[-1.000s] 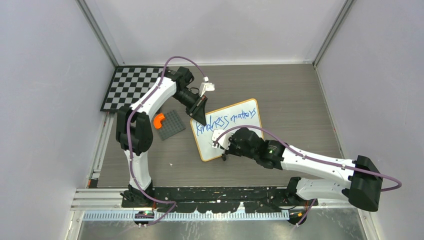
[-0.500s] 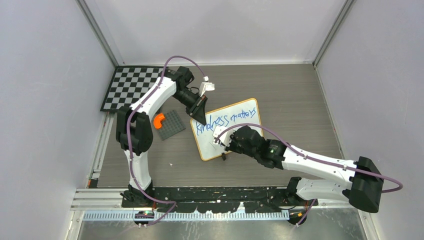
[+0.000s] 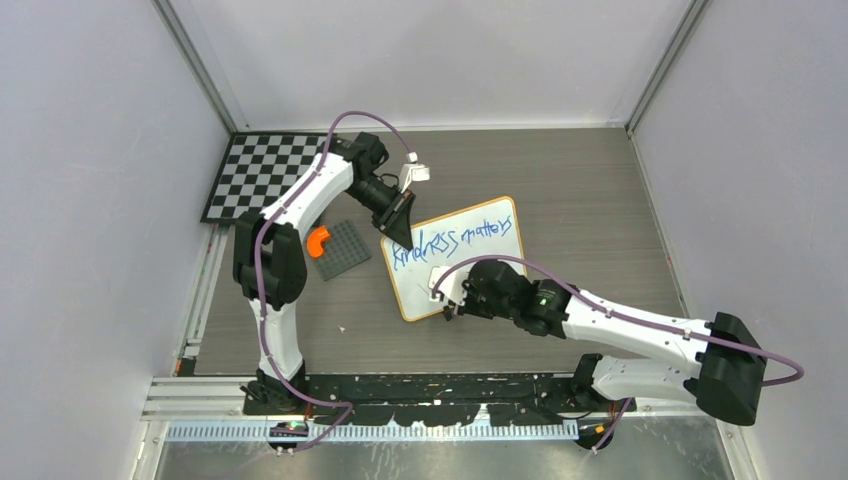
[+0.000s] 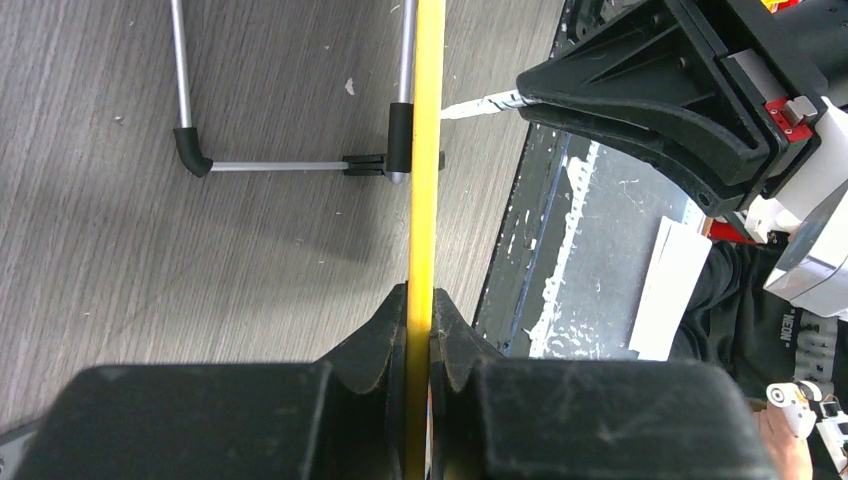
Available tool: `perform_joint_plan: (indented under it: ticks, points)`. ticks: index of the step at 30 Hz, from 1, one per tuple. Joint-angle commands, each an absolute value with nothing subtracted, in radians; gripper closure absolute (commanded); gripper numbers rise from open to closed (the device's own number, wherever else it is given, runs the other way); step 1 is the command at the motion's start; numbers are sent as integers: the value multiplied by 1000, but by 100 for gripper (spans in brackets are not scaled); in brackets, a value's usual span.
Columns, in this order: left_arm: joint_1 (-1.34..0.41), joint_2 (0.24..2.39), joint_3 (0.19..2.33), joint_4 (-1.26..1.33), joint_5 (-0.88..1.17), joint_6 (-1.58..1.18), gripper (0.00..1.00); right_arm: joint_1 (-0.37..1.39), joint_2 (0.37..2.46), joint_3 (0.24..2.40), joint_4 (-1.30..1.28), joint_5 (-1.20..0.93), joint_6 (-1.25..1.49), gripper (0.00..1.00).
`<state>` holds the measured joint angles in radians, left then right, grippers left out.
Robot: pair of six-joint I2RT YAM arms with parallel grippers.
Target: Write a sentence on the whiteboard
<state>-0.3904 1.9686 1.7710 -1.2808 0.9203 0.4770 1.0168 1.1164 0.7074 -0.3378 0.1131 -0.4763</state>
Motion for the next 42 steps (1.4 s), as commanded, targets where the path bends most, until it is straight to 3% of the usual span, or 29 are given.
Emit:
perform_joint_plan:
  ticks: [1,8,22,32,42]
  points:
    - [-385,1975,1807,-1281,916,449,100,1014,1061,740,-334,102,-467,100]
    - [-385,1965,1801,-1281,916,450,100,981,958,716,-231,176,-432,100]
    - [-385,1960,1796,-1280,917,454,100,975,1052,727,-198,151,-430,100]
    - [-385,1959,1790,-1278,918,457,100,956,1090,743,-232,247,-419,100]
    - [-385,1961,1792,-1276,919,456,100,946,1108,734,-324,141,-426,100]
